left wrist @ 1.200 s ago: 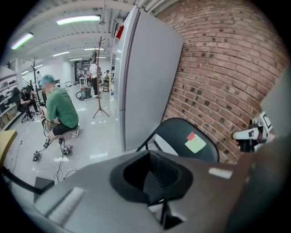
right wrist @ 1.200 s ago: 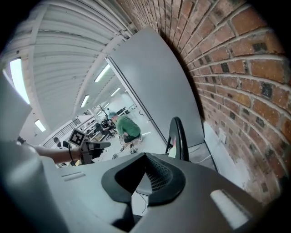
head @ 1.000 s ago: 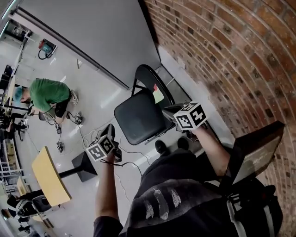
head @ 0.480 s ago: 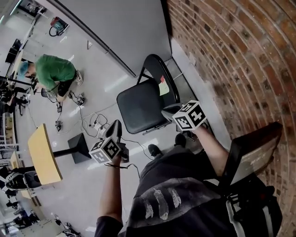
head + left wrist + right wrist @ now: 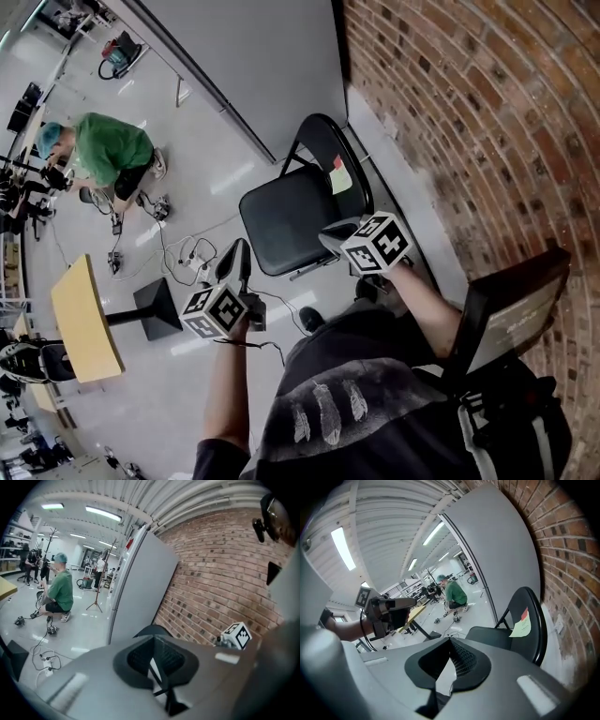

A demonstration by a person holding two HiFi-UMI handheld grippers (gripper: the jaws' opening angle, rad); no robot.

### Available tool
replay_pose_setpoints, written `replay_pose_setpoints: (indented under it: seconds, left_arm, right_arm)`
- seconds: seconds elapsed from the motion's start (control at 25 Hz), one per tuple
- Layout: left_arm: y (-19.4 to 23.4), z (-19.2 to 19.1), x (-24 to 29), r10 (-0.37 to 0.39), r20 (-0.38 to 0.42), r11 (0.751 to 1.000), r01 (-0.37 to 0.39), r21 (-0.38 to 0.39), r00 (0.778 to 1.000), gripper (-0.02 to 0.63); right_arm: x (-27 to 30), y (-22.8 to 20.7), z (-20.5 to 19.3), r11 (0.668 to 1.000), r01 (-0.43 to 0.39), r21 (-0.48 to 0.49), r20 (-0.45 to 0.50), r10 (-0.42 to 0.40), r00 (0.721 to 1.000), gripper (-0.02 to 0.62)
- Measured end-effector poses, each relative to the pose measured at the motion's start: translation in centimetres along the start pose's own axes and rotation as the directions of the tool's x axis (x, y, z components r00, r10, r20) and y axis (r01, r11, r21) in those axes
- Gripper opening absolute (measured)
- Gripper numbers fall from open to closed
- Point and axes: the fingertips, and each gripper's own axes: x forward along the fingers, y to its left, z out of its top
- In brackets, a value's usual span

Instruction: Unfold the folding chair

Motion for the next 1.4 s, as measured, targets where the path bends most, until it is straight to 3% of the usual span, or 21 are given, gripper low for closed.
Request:
replay_pose_setpoints:
  seconds: [0.24, 0.44, 0.52, 0.8, 0.96, 1.04, 1.12, 1.28, 1.4]
  left_arm:
    - [2.0, 1.6, -1.7, -0.064, 0.063, 0.997, 0.066, -0.033, 0.996, 0.002]
    - [4.2, 1.4, -3.5, -0.138, 0.099, 0.983, 0.149, -0.109, 0.985, 0.002]
    - [5.2, 1.4, -4.3, -0.147, 0.106, 0.982, 0.158, -0.101, 0.983, 0.002]
    - [9.7, 2.2, -8.4, -0.125, 0.172, 0.992, 0.129, -0.010, 0.977, 0.002]
    - [10.5, 5.3, -10.4, -0.105, 0.254, 0.983, 0.062, 0.172, 0.961, 0.002]
    - [11.0, 7.2, -10.1, -0.085, 0.287, 0.958, 0.000, 0.285, 0.954, 0.001]
    - [11.6, 9.2, -9.6, -0.071, 0.316, 0.937, -0.045, 0.345, 0.946, 0.001]
    - [11.1, 13.2, -9.4, -0.090, 0.369, 0.952, -0.029, 0.304, 0.925, 0.000]
    - [8.8, 13.0, -9.5, -0.120, 0.360, 0.960, 0.015, 0.279, 0.925, 0.000]
  right_arm:
    - [1.5, 3.5, 1.0, 0.998, 0.022, -0.058, -0.026, -0.024, 0.999, 0.002]
    - [3.3, 6.5, 2.7, 0.994, 0.056, -0.096, -0.015, -0.058, 0.998, 0.002]
    - [4.4, 7.8, 3.6, 0.991, 0.061, -0.116, -0.013, -0.063, 0.998, 0.002]
    - [9.2, 14.3, 5.6, 0.982, 0.023, -0.185, -0.036, -0.030, 0.999, 0.002]
    - [10.7, 17.3, 6.2, 0.986, -0.008, -0.166, -0.013, 0.005, 1.000, 0.002]
    - [10.7, 17.8, 6.1, 0.989, 0.005, -0.148, -0.004, -0.005, 1.000, 0.002]
    - [10.7, 18.0, 6.2, 0.990, 0.029, -0.141, 0.003, -0.029, 1.000, 0.002]
    - [9.5, 18.5, 7.4, 0.988, 0.072, -0.140, 0.045, -0.067, 0.997, 0.002]
    - [7.6, 18.5, 7.5, 0.987, 0.078, -0.140, 0.073, -0.068, 0.995, 0.002]
